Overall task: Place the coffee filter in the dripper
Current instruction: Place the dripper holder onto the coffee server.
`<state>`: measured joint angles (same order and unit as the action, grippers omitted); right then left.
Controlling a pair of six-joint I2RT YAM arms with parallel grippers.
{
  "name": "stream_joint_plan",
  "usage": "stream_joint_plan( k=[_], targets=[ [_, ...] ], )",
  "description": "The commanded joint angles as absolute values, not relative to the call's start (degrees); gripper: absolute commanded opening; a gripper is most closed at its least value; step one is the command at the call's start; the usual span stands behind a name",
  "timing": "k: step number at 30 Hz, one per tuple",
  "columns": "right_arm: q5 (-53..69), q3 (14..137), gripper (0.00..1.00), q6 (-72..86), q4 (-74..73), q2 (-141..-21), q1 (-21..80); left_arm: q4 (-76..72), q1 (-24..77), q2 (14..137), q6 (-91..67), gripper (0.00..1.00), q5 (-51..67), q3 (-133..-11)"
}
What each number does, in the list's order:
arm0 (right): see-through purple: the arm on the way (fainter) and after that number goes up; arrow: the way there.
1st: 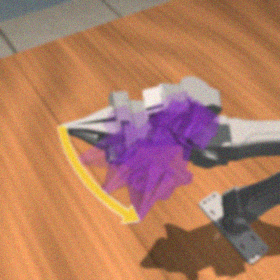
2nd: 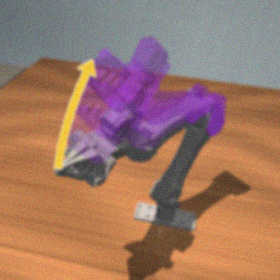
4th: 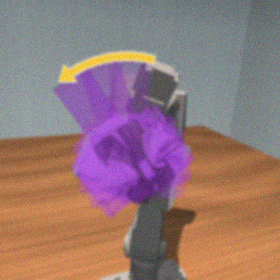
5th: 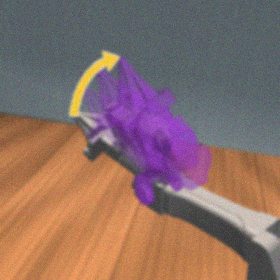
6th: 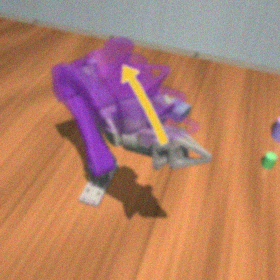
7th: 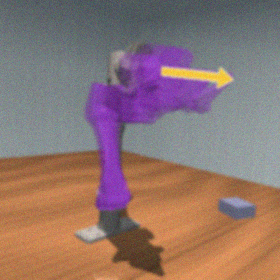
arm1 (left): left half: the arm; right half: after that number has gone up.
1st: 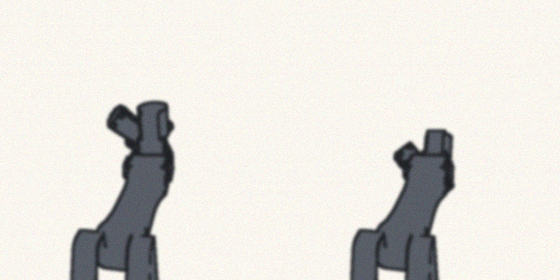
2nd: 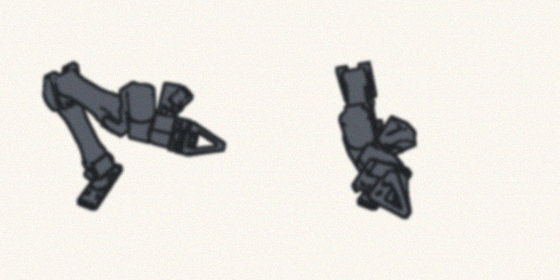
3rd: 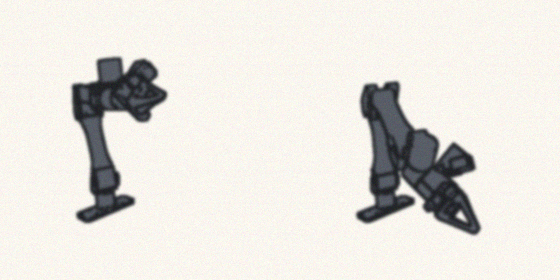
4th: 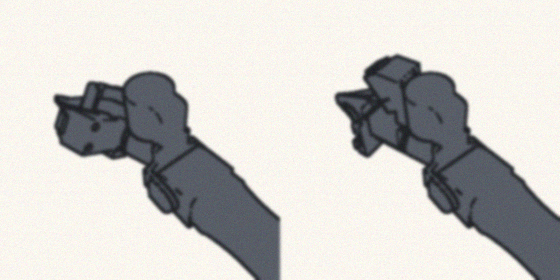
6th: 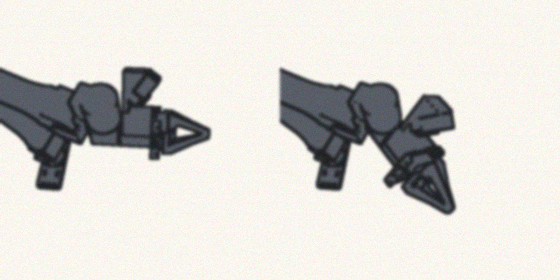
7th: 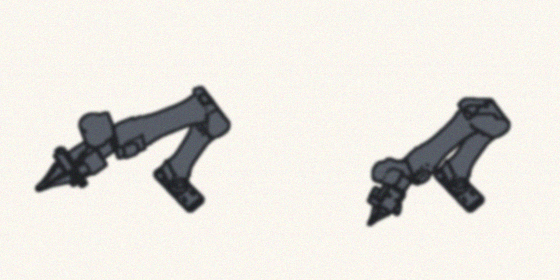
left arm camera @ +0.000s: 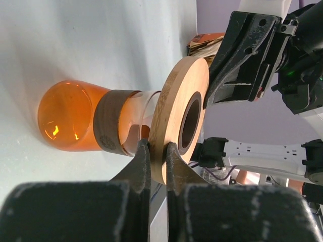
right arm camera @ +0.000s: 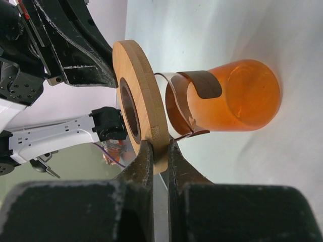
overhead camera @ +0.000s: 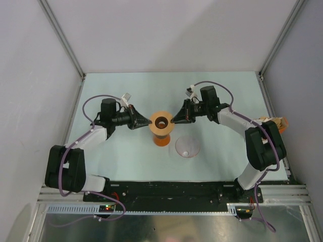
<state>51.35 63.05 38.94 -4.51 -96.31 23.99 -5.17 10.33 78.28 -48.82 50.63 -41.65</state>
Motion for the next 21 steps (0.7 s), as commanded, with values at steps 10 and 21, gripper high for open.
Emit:
stream_joint_plan(
  k=[10,21],
  targets=[
    [44.6,66.0,0.12,36.5,-8.1,-100.2,26.7,-2.6,11.5,81.1,-44.0,0.00,52.7,-48.2],
    [43.9,66.0,0.37,36.3,-8.2,-100.7,26.8,3.2,11.0,82.3,-40.7,0.10,51.4,-50.6]
  ],
)
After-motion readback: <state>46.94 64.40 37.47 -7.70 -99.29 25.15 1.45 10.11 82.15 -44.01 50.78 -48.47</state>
